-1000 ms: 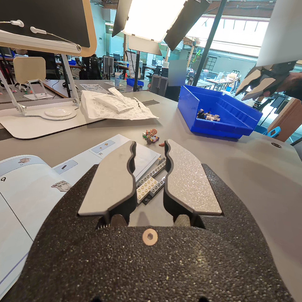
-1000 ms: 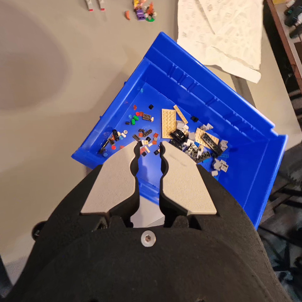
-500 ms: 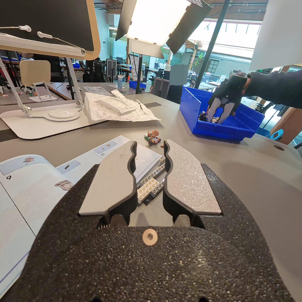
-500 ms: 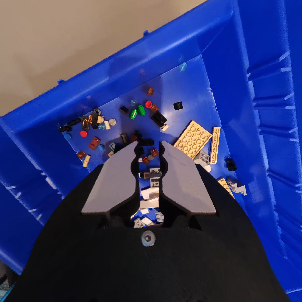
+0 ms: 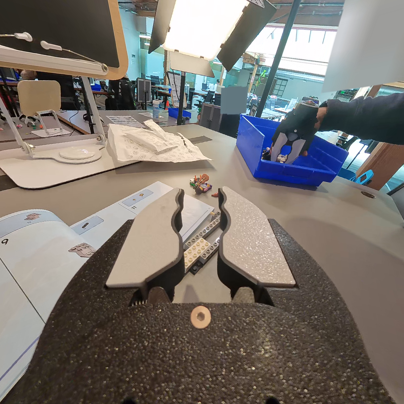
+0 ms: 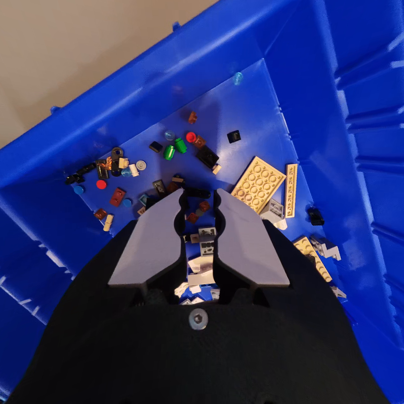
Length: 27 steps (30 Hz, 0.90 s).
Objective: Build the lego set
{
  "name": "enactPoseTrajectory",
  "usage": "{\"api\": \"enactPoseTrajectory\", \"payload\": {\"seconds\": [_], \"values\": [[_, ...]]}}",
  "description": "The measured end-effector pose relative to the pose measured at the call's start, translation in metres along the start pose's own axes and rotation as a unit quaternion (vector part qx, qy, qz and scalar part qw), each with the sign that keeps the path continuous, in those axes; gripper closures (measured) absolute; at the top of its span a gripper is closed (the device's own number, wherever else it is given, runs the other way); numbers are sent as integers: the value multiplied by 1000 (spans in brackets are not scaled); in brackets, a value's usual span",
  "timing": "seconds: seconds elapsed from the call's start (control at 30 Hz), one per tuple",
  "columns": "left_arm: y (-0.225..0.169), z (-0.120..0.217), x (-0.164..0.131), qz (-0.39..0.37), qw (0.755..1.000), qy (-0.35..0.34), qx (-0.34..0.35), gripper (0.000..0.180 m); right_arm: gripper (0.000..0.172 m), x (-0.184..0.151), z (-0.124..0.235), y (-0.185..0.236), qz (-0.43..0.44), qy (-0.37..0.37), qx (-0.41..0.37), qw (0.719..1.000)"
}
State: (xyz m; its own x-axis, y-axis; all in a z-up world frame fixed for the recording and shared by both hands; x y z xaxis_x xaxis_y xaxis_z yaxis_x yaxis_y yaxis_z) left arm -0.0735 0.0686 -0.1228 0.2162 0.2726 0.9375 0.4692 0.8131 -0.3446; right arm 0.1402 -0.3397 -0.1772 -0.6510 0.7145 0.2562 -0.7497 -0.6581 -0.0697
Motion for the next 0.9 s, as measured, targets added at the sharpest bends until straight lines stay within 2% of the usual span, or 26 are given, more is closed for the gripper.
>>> {"api": "enactPoseTrajectory", "payload": {"seconds": [0.47, 0.67, 0.9], "values": [[-1, 6, 3, 1, 1000, -22, -9, 151, 147, 4, 6, 1, -47, -17, -16, 999], [-2, 7, 4, 3, 1000, -27, -16, 152, 148, 1, -4, 6, -38, 17, -10, 999], [-2, 9, 5, 4, 999, -37, -20, 152, 162, 3, -5, 3, -38, 20, -18, 999]]}}
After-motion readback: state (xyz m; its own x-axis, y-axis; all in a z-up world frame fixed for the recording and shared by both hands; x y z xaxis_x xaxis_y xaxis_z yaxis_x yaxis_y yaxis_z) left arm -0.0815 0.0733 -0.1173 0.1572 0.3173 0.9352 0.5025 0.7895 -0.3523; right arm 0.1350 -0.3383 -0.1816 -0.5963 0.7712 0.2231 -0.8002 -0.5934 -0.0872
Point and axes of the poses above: each gripper's, where its closed fingertips meet, z back along the fingers, x out of its top, y = z × x across the jaws, the point moved 5 cm from there along z, back along the fingers, and after that the axes turned 10 degrees about z, right-handed, at the moved point
